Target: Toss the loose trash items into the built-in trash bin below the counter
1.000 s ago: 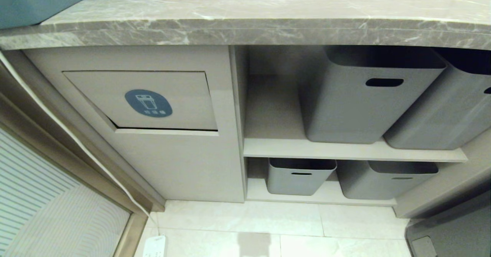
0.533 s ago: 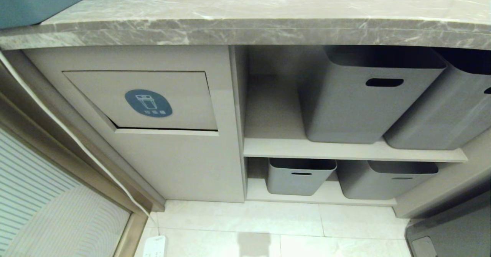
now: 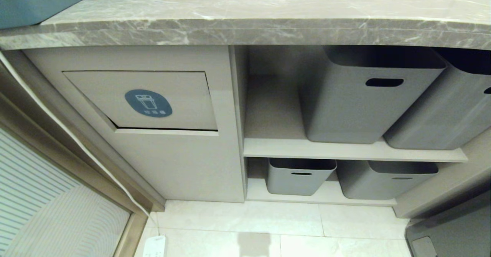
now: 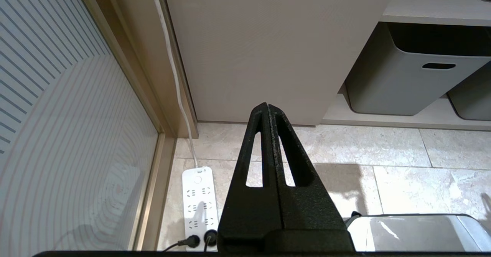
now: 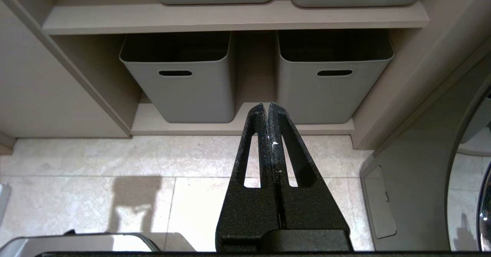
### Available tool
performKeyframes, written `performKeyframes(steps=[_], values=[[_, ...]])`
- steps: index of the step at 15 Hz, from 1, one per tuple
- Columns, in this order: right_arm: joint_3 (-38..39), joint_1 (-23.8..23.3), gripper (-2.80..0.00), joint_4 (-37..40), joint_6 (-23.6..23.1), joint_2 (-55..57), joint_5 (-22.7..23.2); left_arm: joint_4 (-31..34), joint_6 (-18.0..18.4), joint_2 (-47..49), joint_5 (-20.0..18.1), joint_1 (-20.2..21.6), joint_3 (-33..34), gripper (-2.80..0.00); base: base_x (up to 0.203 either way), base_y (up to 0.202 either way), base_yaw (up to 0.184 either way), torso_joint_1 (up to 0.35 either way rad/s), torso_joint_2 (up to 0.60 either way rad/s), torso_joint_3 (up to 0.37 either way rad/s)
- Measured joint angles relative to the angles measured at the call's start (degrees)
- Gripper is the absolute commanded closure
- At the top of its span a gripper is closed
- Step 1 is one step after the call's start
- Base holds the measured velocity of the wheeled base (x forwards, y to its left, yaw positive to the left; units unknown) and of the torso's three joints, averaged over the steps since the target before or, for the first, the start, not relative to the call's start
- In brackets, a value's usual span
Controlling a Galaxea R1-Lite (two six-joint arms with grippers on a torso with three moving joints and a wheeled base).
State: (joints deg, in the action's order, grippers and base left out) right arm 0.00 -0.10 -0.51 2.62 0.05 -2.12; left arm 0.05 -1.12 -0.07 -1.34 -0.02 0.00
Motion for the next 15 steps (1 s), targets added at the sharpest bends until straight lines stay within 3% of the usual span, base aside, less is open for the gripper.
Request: performKeyframes(steps=[4,15], values=[[0.00,0.00,0.00,0.33,-3.10,0.00,0.44,0.02,0.13,0.00,-0.06,0.00,0.00,0.00,0.000,0.000,0.000,0.000,0.00,0.000],[0.00,0.00,0.00,0.36,-3.44,-0.02,0.44,0.05,0.27,0.00,-0.06,0.02,0.00,0.00,0.000,0.000,0.000,0.000,0.00,0.000]])
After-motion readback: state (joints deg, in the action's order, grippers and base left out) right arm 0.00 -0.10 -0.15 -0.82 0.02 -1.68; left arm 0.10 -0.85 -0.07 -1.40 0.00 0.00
